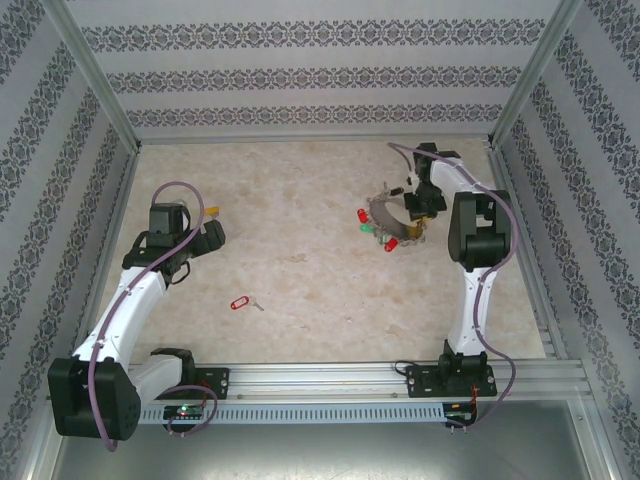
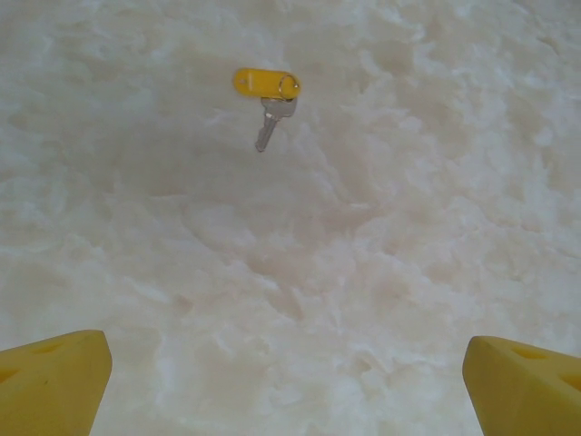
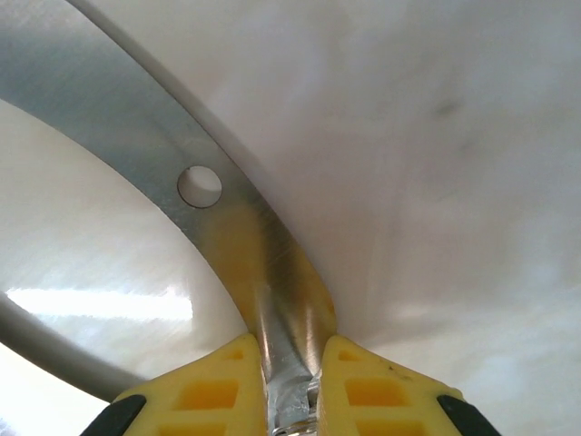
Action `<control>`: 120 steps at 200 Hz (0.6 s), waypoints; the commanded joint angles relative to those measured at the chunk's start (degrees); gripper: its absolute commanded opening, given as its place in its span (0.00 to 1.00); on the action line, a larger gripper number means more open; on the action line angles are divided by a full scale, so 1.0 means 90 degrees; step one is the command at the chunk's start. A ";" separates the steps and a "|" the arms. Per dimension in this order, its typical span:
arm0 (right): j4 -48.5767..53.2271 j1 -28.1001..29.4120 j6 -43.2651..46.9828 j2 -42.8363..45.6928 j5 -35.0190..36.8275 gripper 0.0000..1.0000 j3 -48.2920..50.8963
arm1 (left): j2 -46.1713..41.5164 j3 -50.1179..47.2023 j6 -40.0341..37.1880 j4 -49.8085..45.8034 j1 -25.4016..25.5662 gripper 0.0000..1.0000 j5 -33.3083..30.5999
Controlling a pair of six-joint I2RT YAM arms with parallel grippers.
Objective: Put the keys on the keyring
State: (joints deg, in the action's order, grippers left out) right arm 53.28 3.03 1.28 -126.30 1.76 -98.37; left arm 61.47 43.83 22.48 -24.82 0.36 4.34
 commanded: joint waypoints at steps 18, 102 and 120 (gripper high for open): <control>0.0001 0.0279 -0.0509 0.0629 -0.0438 0.27 0.0502 | 0.0074 0.0089 0.0036 0.0068 0.0019 1.00 0.0075; -0.0026 0.0331 0.1778 0.0118 -0.0545 0.46 -0.0117 | 0.0065 0.0098 -0.0036 -0.0003 0.0019 1.00 -0.0090; -0.0069 0.0393 0.2018 -0.0017 -0.0556 0.47 -0.0119 | 0.0044 0.0086 -0.0056 -0.0016 0.0019 1.00 -0.0144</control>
State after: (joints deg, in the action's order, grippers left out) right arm 52.18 5.78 12.27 -123.66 -2.02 -98.78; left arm 62.04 43.83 22.55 -24.86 0.36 4.27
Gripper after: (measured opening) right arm 0.470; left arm 0.997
